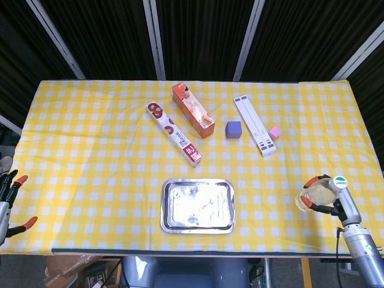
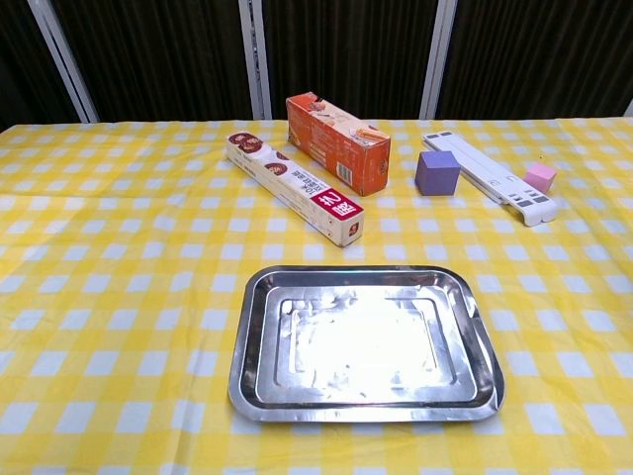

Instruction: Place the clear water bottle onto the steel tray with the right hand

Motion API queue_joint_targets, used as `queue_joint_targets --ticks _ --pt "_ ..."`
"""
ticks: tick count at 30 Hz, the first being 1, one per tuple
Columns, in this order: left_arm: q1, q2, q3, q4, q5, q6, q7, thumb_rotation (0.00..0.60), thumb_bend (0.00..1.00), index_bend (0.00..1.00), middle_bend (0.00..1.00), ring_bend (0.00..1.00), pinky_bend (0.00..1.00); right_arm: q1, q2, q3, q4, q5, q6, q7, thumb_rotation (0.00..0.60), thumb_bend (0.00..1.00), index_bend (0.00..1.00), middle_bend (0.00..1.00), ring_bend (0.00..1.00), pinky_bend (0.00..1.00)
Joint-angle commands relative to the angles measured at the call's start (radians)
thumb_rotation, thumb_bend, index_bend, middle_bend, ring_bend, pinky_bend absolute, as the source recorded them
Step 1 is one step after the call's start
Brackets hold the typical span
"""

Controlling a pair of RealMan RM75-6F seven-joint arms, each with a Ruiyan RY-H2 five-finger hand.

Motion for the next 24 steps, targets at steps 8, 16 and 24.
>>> queue_joint_targets --ticks 8,16,24 --pt "-0.003 -0.002 -0.002 -0.001 -0.002 -0.004 -0.002 0.6 0.19 0.11 0.0 0.0 0.0 0.053 -0.033 0.006 -0.115 -0.106 0.0 -0.085 0.6 0.33 0.85 0.61 0.29 0.0" --pt "-0.007 0.004 -0.01 0.007 -0.018 -0.012 -0.022 0.6 0.19 0.11 0.0 0.0 0.0 0.198 -0.345 0.02 -0.343 0.053 -0.047 -0.594 0.6 0.33 0.85 0.61 0.29 0.0" --pt "-0.014 0.01 -0.016 0.017 -0.029 -0.024 -0.038 0.6 0.19 0.11 0.0 0.0 0.0 0.29 -0.671 0.041 -0.341 0.255 0.049 -0.936 0.6 0.33 0.85 0.61 0.3 0.0"
